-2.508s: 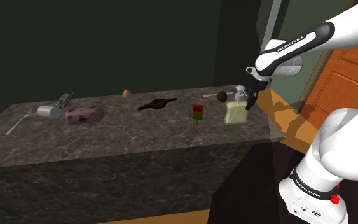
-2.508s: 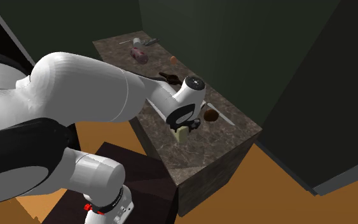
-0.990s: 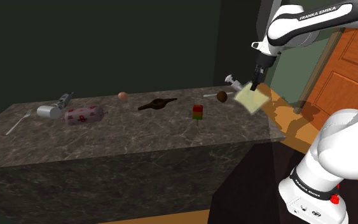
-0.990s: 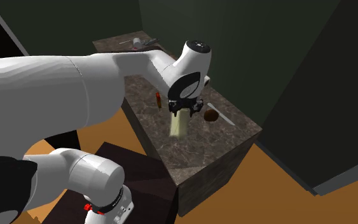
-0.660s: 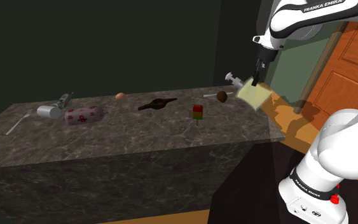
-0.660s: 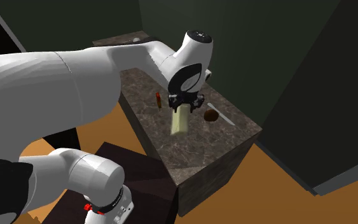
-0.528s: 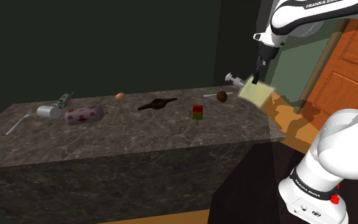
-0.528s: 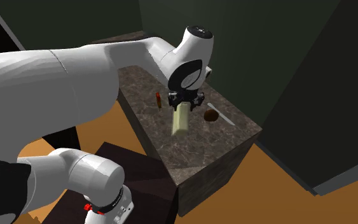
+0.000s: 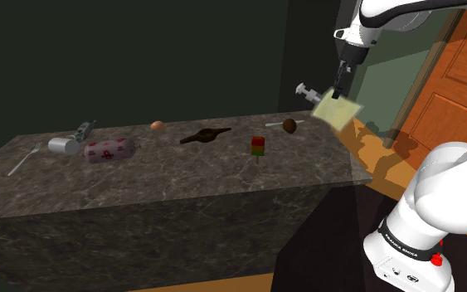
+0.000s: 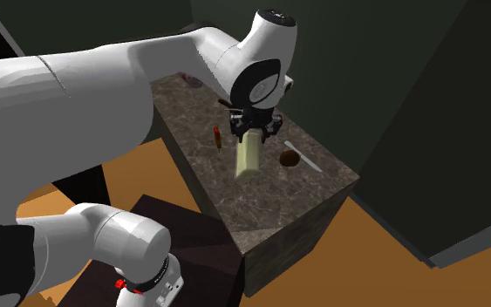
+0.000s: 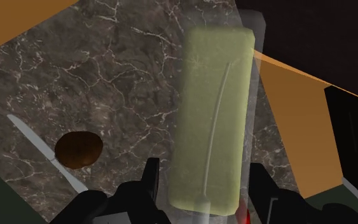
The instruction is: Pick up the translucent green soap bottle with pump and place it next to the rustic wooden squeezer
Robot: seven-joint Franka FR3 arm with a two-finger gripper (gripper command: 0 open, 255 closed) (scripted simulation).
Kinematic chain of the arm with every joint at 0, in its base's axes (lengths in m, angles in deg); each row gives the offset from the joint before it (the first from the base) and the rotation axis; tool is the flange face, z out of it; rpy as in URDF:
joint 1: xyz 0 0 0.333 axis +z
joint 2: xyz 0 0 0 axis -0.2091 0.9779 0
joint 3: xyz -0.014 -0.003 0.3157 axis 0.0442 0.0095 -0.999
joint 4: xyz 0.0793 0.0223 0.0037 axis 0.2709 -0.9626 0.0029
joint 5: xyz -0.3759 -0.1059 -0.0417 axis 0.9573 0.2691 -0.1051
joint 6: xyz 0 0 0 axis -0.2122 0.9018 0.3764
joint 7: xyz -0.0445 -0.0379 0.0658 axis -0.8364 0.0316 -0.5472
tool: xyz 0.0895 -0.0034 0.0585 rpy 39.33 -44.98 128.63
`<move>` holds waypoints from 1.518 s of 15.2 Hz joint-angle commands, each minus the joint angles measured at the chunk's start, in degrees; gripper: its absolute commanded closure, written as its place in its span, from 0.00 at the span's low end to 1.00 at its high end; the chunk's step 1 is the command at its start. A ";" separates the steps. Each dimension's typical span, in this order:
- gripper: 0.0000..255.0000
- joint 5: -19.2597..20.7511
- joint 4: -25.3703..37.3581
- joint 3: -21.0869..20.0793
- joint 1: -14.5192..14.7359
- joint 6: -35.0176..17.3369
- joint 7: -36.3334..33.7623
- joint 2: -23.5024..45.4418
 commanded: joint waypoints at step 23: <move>1.00 -4.36 18.21 -4.06 3.76 12.18 -4.75 6.21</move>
